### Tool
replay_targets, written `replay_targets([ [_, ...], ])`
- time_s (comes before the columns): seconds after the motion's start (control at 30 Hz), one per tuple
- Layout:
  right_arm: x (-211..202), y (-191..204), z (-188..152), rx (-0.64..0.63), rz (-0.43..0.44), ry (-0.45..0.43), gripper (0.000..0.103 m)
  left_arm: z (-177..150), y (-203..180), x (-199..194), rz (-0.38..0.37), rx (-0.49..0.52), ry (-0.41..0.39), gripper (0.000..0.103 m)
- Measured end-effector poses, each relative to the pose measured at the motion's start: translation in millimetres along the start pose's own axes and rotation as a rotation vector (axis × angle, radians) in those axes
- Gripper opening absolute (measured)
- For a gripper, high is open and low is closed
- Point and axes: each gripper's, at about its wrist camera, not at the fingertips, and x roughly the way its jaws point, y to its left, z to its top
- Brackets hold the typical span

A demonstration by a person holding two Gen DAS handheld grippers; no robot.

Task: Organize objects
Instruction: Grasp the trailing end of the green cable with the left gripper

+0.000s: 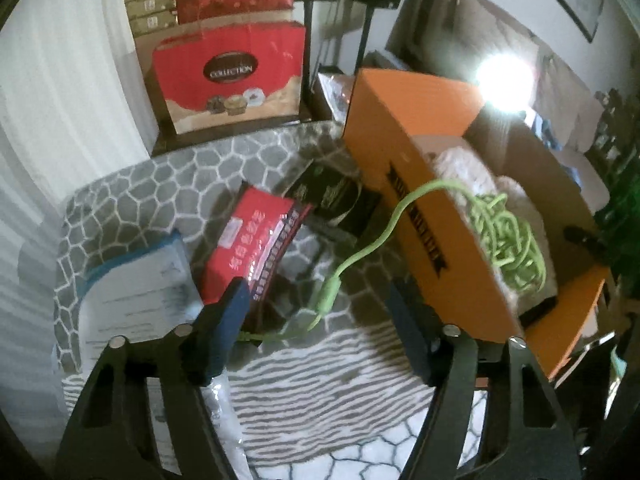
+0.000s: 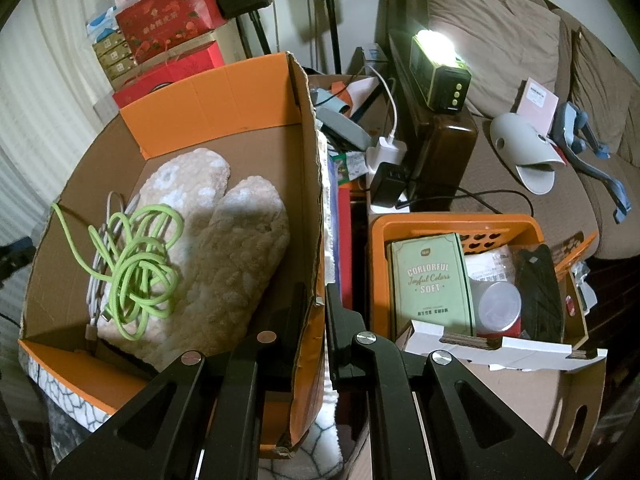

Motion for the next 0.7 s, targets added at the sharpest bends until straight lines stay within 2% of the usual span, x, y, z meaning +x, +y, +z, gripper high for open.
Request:
replay_targets([
  [0.2,0.1,0.1,0.3,0.001,0.001,0.001,0.007,-7.2,-3.2,16.4,-0.003,0.043,0.002,0.064],
  [0.4,-0.1,-0.8,-0.8,0.0,0.001,0.0,0.008,-9.5,-16.8,33.2,0.064,0.095,0.032,0.059],
  [0.47,-0.1,-0.5,-0.8,0.001,0.001,0.001,0.008,-8.6,-19.1,38.6,0.087,0.096,0.05,0.052],
  [0.6,0.0,-0.5,-0.6,0.0,0.0,0.001,0.007,-6.6,-16.9,48.3,0.069,0.042,0.1,0.019],
  [0.63,-0.3,-0.8,-0.8,0.001,0.001,0.001,0.007,-6.0,-15.8,49.2,0.064,0.032,0.104,0.014],
  [0.7,-0.1,-0.4,-0.5,0.0,0.0,0.0,0.008,-4.8,-13.8,47.9,0.062,0.009,0.094,0.014],
])
